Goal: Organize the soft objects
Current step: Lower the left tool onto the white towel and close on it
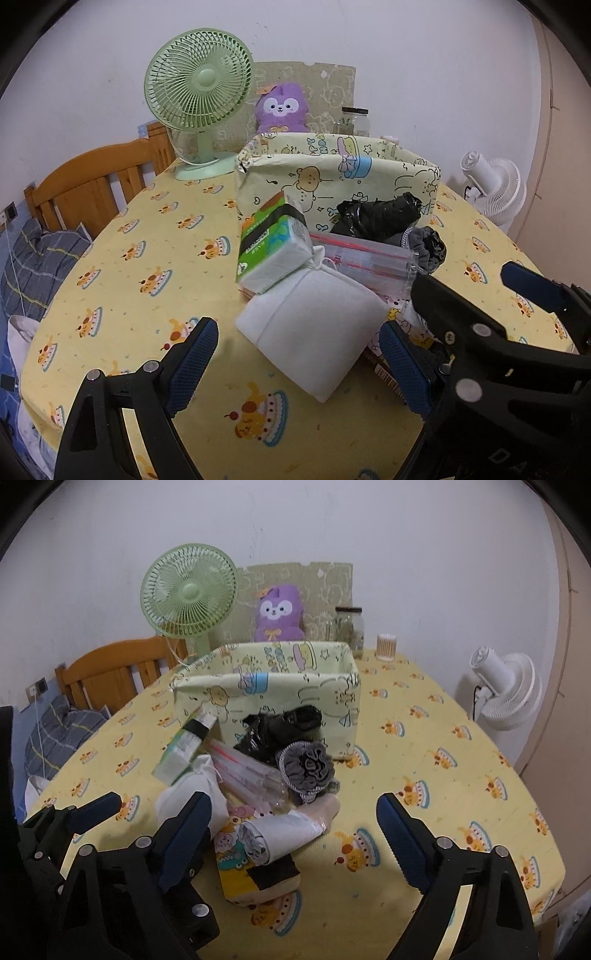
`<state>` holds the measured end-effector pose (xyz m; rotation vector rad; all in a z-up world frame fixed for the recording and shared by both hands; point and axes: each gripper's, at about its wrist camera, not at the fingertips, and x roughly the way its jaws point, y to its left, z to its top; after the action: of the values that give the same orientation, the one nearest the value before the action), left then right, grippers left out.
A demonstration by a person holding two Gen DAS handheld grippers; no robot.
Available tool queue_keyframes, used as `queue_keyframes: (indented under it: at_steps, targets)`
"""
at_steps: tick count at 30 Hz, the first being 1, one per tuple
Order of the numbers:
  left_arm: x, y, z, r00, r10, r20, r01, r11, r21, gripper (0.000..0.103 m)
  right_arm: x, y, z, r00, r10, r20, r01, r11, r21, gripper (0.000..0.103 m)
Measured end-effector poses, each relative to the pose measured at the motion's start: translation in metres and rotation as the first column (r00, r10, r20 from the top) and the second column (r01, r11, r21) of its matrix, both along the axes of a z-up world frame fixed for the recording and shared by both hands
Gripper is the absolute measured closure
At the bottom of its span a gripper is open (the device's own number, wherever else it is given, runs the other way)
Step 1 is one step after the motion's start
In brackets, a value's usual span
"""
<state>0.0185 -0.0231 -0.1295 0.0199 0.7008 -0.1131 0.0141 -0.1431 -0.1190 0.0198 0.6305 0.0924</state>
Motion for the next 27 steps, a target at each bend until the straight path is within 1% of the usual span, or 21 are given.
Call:
queue_keyframes:
  at_steps: [2, 5, 6, 9, 10, 12, 13, 14, 15, 17, 19, 20, 26, 27]
  targets:
    - [0.002, -0.002, -0.003, 1.000, -0.003, 0.000, 0.003, 1.000, 0.008, 0.013, 0.005, -0.001, -0.004, 1.000, -0.001, -0.020, 0.001, 1.000, 0.005, 0.016]
    - [0.006, -0.006, -0.007, 1.000, -0.004, -0.006, 0.004, 1.000, 0.021, 0.013, 0.011, -0.002, -0.012, 0.998, 0.004, -0.062, -0.003, 1.000, 0.016, 0.024]
    - [0.007, -0.006, -0.008, 1.000, -0.008, -0.013, 0.008, 1.000, 0.019, 0.014, 0.012, -0.003, -0.014, 0.997, 0.004, -0.073, -0.003, 1.000, 0.023, 0.027]
    - [0.012, -0.005, -0.012, 0.999, -0.012, -0.033, 0.013, 1.000, 0.010, 0.019, 0.015, -0.003, -0.018, 0.995, 0.007, -0.096, -0.002, 0.999, 0.043, 0.033]
    - [0.012, -0.006, -0.012, 0.999, -0.015, -0.032, 0.016, 1.000, 0.013, 0.023, 0.016, -0.003, -0.019, 0.995, 0.007, -0.103, -0.002, 0.999, 0.049, 0.034]
    - [0.013, -0.009, -0.013, 0.999, -0.023, -0.035, 0.024, 0.999, 0.024, 0.027, 0.018, -0.002, -0.022, 0.993, 0.011, -0.117, -0.004, 0.998, 0.058, 0.044]
    - [0.013, -0.009, -0.014, 0.999, -0.032, -0.037, 0.033, 0.999, 0.022, 0.032, 0.018, -0.001, -0.023, 0.993, 0.012, -0.120, -0.004, 0.998, 0.061, 0.046]
    - [0.013, -0.010, -0.014, 0.999, -0.038, -0.037, 0.039, 0.999, 0.020, 0.036, 0.019, 0.000, -0.023, 0.992, 0.017, -0.121, -0.010, 0.998, 0.064, 0.050]
    - [0.013, -0.011, -0.013, 0.998, -0.044, -0.035, 0.045, 0.999, 0.018, 0.038, 0.019, 0.002, -0.024, 0.992, 0.023, -0.121, -0.015, 0.998, 0.065, 0.053]
    - [0.012, -0.013, -0.013, 0.998, -0.060, -0.035, 0.060, 0.998, 0.012, 0.048, 0.018, 0.003, -0.023, 0.993, 0.023, -0.119, -0.015, 0.998, 0.064, 0.056]
    - [0.012, -0.015, -0.012, 0.997, -0.070, -0.031, 0.070, 0.997, 0.011, 0.056, 0.018, 0.003, -0.022, 0.993, 0.024, -0.117, -0.015, 0.997, 0.069, 0.059]
    - [0.011, -0.016, -0.012, 0.997, -0.073, -0.029, 0.074, 0.997, 0.012, 0.059, 0.018, 0.003, -0.022, 0.993, 0.021, -0.118, -0.013, 0.997, 0.072, 0.064]
    - [0.009, -0.016, -0.009, 0.996, -0.081, -0.027, 0.082, 0.997, 0.008, 0.072, 0.017, 0.001, -0.021, 0.993, 0.011, -0.116, -0.002, 0.997, 0.076, 0.072]
    - [0.009, -0.016, -0.009, 0.996, -0.081, -0.026, 0.081, 0.997, 0.010, 0.073, 0.016, 0.001, -0.020, 0.993, 0.009, -0.114, 0.000, 0.997, 0.077, 0.075]
